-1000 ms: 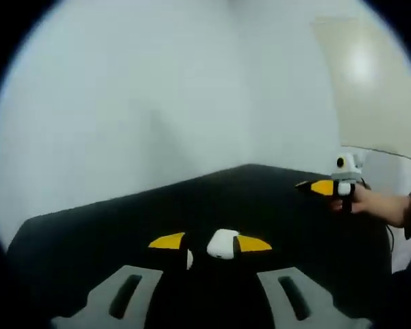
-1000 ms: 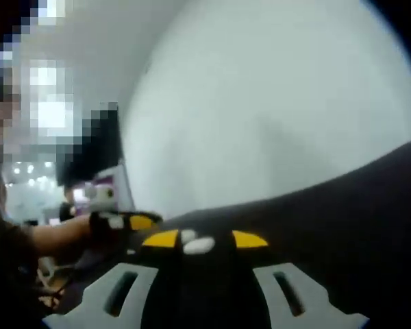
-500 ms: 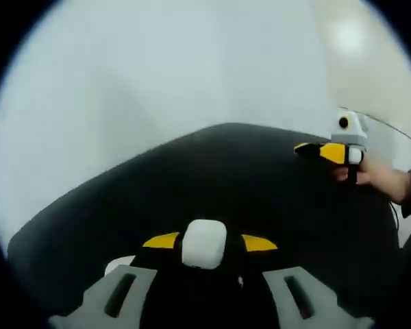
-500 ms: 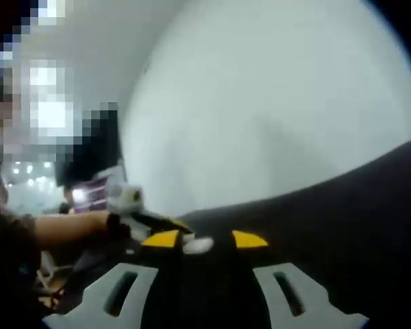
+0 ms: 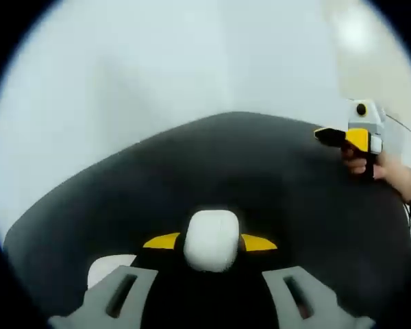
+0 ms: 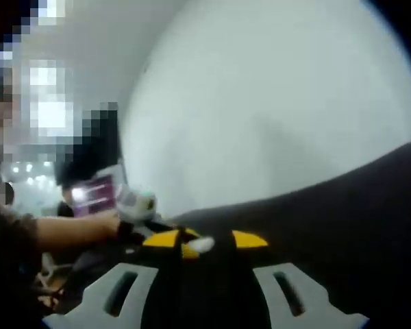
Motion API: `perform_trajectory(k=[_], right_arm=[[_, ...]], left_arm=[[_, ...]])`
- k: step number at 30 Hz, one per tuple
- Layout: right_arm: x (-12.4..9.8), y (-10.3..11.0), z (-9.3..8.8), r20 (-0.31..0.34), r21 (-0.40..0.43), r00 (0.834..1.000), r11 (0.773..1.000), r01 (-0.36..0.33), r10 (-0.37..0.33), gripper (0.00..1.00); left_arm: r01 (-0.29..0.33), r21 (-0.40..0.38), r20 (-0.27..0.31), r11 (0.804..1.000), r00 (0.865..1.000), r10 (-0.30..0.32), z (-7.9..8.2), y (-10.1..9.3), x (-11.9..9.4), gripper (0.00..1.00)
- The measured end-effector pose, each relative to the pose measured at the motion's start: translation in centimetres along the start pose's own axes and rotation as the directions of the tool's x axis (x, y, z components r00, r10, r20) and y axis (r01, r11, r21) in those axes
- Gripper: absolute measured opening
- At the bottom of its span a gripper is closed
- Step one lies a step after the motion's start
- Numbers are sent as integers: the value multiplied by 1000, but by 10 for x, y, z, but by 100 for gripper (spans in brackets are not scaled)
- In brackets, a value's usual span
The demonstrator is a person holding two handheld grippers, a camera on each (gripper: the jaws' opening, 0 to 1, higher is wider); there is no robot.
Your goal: Pick up three earphones and place each one into its charging case using tactile feedback, ensure that each earphone is properly inserted and securely positioned inside the case.
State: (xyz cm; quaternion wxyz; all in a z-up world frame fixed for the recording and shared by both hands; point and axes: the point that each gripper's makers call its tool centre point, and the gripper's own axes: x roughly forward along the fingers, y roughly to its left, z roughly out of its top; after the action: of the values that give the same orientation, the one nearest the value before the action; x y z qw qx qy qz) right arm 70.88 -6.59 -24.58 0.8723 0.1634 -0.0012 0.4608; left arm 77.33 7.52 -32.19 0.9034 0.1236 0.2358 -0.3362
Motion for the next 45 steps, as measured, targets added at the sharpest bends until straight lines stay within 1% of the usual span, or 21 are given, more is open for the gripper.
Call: perform_trajectory(k=[4,6,9,12,15,19,20,22,24,25,26,28,29,30,31,32,36,37,40,45], right_arm=[[0,-1,1,5,7,1000,1000,4,-4,29],[-1,-2,2,9,12,1000,1000,5,-5,29],[-1,-3,3,12,16,1000,1000,6,-6,29],[-2,-4,4,19,22,1000,1000,7,-7,29],[-4,-7,7,33,38,999,999,11,-13,29],[-4,-8,9,50,65,999,998,10,-13,29],[-4,-8,9,50,67,999,998,10,-14,29],[-4,-7,9,48,64,999,998,9,-13,29],[-4,-7,9,46,61,999,998,7,-10,29],[-3,-8,8,45,59,999,998,7,-10,29],[-3,-8,8,45,59,999,998,8,-10,29],[-3,-9,8,44,57,999,998,8,-10,29],[-3,-9,8,43,56,999,998,8,-10,29],[-3,-9,7,42,54,999,999,9,-11,29],[-3,-8,7,40,51,999,999,10,-12,29],[-3,-8,6,39,48,999,999,10,-12,29],[-3,-9,5,33,38,999,999,12,-14,29],[-3,-8,4,33,38,999,999,11,-13,29],[-3,-8,4,33,37,999,999,9,-10,29],[-4,-6,3,28,29,1000,1000,3,-4,29]], left_arm=[[-5,27,6,1000,1000,5,2,-6,-2,30],[25,32,16,999,1000,-26,4,-16,-3,30],[36,62,28,997,999,-38,10,-27,-4,29],[49,81,57,995,997,-54,20,-40,-8,29],[69,97,77,993,994,-77,25,-57,-14,29],[106,141,80,984,990,-118,20,-92,-26,29],[110,144,79,983,989,-123,18,-96,-27,29],[119,155,72,981,989,-132,15,-112,-35,29],[136,171,58,976,987,-148,10,-127,-42,29],[171,163,38,972,983,-180,5,-137,-45,29],[184,155,21,971,982,-189,1,-142,-47,29],[176,185,2,967,984,-180,-6,-147,-50,29],[176,183,0,967,984,-179,-8,-147,-51,29],[178,169,-3,969,984,-181,-9,-148,-51,29],[194,139,-4,971,981,-195,-12,-151,-53,29],[209,126,-3,970,978,-210,-13,-152,-55,29],[226,120,4,967,974,-229,-19,-160,-66,29],[230,106,19,967,972,-233,-17,-162,-70,30],[235,91,28,968,971,-238,-18,-163,-81,29],[230,92,24,969,972,-233,-28,-164,-95,29]])
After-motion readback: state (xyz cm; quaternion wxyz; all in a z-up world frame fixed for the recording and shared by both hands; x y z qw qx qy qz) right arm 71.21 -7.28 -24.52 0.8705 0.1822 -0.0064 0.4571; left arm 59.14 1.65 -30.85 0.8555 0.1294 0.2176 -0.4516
